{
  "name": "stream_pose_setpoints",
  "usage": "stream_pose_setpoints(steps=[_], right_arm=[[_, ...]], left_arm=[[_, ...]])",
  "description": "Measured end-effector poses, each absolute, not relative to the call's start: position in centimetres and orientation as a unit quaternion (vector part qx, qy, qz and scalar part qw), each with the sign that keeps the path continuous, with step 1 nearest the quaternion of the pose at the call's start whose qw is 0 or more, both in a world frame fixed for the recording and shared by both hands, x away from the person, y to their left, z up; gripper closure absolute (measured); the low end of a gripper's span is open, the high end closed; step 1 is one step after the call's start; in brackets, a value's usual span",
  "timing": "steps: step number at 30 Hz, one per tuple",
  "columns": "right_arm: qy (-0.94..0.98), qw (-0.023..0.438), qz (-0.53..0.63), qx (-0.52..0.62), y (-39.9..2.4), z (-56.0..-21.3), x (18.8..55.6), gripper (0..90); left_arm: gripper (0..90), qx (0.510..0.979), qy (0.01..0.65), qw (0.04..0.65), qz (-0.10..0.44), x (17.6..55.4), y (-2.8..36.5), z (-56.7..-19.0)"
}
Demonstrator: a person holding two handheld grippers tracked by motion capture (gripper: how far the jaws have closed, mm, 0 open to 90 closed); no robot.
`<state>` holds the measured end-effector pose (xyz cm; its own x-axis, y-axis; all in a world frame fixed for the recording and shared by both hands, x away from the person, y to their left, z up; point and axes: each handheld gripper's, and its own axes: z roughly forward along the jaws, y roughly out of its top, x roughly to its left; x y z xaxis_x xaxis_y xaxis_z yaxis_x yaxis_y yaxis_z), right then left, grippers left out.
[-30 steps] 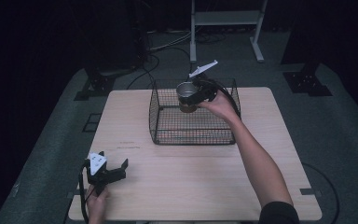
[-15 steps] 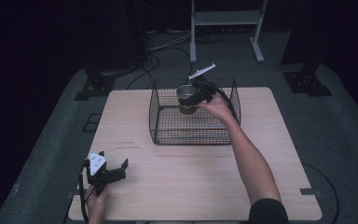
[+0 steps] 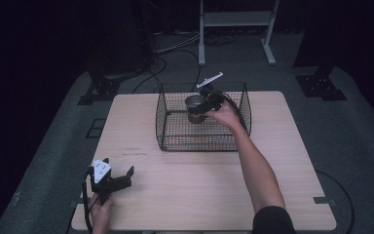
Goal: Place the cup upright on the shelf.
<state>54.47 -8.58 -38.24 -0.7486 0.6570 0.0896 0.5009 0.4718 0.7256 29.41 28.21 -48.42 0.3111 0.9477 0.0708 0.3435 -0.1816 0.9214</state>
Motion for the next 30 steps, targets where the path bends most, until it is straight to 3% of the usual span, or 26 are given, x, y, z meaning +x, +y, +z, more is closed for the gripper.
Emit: stream_pose_setpoints(steps=[30], right_arm=[[0.881, 0.076, 0.312, 0.347, -8.1, -42.2, 55.7, 17.6]], left_arm=[[0.0, 0.689, 0.467, 0.431, 0.348, 29.4, 28.2, -48.4]])
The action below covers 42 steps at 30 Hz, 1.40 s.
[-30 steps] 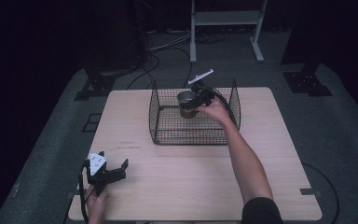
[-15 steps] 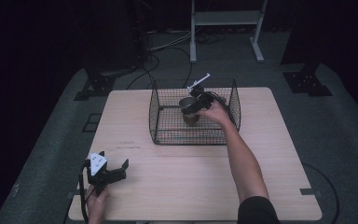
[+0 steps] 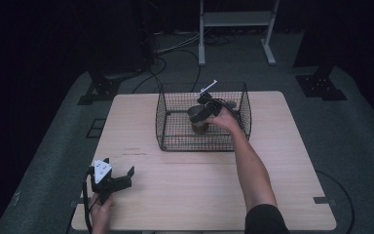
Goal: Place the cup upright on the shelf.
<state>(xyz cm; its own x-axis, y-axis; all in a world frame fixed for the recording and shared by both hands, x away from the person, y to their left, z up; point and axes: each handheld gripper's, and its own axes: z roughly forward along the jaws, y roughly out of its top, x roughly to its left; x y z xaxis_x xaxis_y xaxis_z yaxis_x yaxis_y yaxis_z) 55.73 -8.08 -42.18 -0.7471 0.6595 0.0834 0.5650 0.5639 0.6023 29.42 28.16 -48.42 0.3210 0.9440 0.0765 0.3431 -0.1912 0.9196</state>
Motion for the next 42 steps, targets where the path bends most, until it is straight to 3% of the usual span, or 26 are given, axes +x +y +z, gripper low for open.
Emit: stream_pose_setpoints(steps=[32, 42], right_arm=[[0.885, 0.102, 0.29, 0.35, -8.7, -41.8, 54.7, 11.8], [0.872, 0.108, 0.317, 0.356, -8.8, -40.7, 54.4, 4.6]], left_arm=[[0.0, 0.69, 0.465, 0.43, 0.35, 29.3, 28.0, -48.5], [0.0, 0.691, 0.464, 0.429, 0.351, 29.3, 27.9, -48.4]])
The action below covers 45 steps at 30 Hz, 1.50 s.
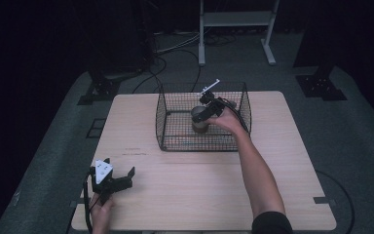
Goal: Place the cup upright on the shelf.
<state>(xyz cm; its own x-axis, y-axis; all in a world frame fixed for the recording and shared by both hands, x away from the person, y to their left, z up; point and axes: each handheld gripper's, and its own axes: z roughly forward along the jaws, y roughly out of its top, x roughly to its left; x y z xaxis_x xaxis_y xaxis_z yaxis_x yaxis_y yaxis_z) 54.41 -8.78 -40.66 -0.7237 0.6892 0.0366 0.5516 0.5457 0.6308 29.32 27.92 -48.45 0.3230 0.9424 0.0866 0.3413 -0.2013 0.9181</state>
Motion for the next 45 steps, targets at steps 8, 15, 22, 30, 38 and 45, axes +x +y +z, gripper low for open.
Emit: stream_pose_setpoints(steps=[8, 15, 22, 30, 38, 45], right_arm=[[0.867, 0.115, 0.333, 0.352, -9.3, -39.6, 53.6, 1.6], [0.85, 0.119, 0.368, 0.356, -10.4, -37.8, 52.5, 1.6], [0.845, 0.13, 0.384, 0.35, -11.3, -36.4, 50.9, 1.7], [0.843, 0.123, 0.401, 0.336, -12.2, -35.4, 49.0, 1.7], [0.838, 0.107, 0.418, 0.333, -13.3, -35.0, 47.4, 1.7], [0.841, 0.1, 0.421, 0.325, -13.7, -35.2, 46.1, 1.7]], left_arm=[[0.0, 0.691, 0.465, 0.427, 0.352, 29.3, 27.9, -48.4], [0.0, 0.692, 0.465, 0.425, 0.352, 29.3, 27.9, -48.4], [0.0, 0.693, 0.464, 0.425, 0.352, 29.3, 27.8, -48.4], [0.0, 0.695, 0.462, 0.421, 0.354, 29.2, 27.8, -48.4], [0.0, 0.695, 0.462, 0.421, 0.355, 29.3, 27.7, -48.5], [0.0, 0.696, 0.462, 0.42, 0.355, 29.2, 27.8, -48.5]])
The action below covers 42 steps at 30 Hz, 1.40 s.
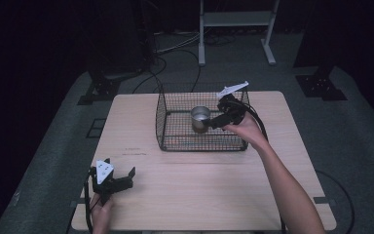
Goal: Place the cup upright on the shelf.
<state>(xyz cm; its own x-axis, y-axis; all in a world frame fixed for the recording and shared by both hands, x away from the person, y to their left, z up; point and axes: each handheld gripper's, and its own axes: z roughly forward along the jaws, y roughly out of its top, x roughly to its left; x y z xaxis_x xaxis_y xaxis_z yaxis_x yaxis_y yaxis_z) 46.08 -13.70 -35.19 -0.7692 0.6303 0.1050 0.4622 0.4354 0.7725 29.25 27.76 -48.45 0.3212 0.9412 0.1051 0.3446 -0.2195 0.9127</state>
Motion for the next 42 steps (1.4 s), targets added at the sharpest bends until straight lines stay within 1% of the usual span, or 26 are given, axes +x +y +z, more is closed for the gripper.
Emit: stream_pose_setpoints(steps=[13, 17, 23, 25, 27, 42], right_arm=[[0.848, 0.1, 0.421, 0.305, -15.6, -35.6, 42.9, 1.7], [0.844, 0.092, 0.432, 0.303, -16.6, -35.7, 41.8, 1.7], [0.846, 0.098, 0.43, 0.3, -17.4, -35.7, 41.1, 1.7], [0.842, 0.091, 0.436, 0.305, -17.7, -35.8, 40.8, 1.7], [0.844, 0.096, 0.432, 0.304, -17.9, -36.0, 40.5, 1.7], [0.844, 0.089, 0.436, 0.3, -19.5, -37.1, 38.1, 1.7]], left_arm=[[0.0, 0.691, 0.465, 0.425, 0.354, 29.2, 27.8, -48.4], [0.0, 0.69, 0.466, 0.425, 0.355, 29.2, 27.9, -48.4], [0.0, 0.688, 0.468, 0.426, 0.354, 29.3, 27.9, -48.5], [0.0, 0.689, 0.468, 0.425, 0.354, 29.3, 27.9, -48.5], [0.0, 0.689, 0.47, 0.424, 0.354, 29.3, 27.9, -48.5], [0.0, 0.687, 0.469, 0.43, 0.351, 29.3, 28.0, -48.5]])
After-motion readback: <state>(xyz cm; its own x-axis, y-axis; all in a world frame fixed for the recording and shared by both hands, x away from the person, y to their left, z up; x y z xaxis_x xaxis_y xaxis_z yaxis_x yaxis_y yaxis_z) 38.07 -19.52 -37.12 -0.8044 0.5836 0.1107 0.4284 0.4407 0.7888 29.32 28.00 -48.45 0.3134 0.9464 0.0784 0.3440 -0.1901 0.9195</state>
